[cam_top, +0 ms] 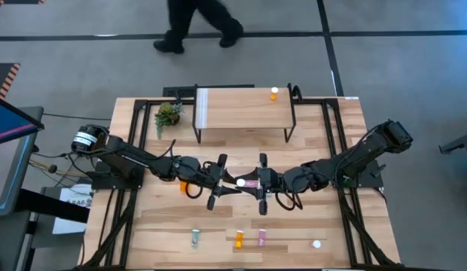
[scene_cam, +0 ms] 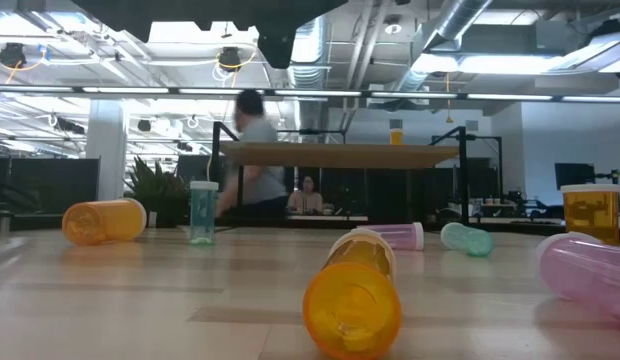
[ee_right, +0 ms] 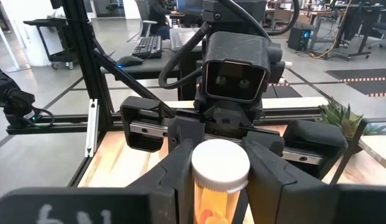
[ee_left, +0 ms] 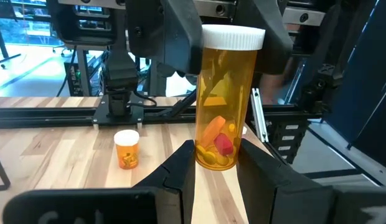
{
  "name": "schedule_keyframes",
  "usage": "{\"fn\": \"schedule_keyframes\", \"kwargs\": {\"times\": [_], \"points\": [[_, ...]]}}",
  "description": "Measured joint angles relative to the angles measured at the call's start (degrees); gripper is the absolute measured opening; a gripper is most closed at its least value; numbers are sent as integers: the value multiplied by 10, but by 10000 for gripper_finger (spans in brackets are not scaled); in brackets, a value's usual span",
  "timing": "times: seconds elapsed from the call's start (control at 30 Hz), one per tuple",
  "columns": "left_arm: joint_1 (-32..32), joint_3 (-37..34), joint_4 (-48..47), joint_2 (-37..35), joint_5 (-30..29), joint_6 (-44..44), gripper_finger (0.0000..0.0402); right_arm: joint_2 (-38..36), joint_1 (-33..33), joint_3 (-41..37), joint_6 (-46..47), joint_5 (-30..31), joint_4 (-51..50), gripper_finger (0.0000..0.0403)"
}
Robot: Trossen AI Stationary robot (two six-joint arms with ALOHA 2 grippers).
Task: Pick and place medicine bottles onto shelf by color
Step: Put the top small orange pill bottle on the shelf aligned with the other small orange pill bottle
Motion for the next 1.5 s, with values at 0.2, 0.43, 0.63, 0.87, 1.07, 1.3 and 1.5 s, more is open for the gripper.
{"fn": "schedule_keyframes", "kwargs": {"times": [0.2,0.43,0.63,0.87,1.07,1.3,1.5], "points": [[0,0,0,0,-1,0,79,0,0,0,0,0,0,142],[0,0,0,0,-1,-2,81,0,0,0,0,0,-1,133],[0,0,0,0,-2,-1,117,0,0,0,0,0,-1,137],[0,0,-15,-2,-17,4,151,0,0,-1,-2,-1,-4,134],[1,0,-63,-26,-48,22,160,-5,-2,-1,-5,1,-12,138],[-2,1,-122,-65,-97,29,160,-15,-11,-1,-6,7,-18,135],[-6,0,-139,-72,-128,41,161,-27,-25,0,-4,2,-25,138]]}}
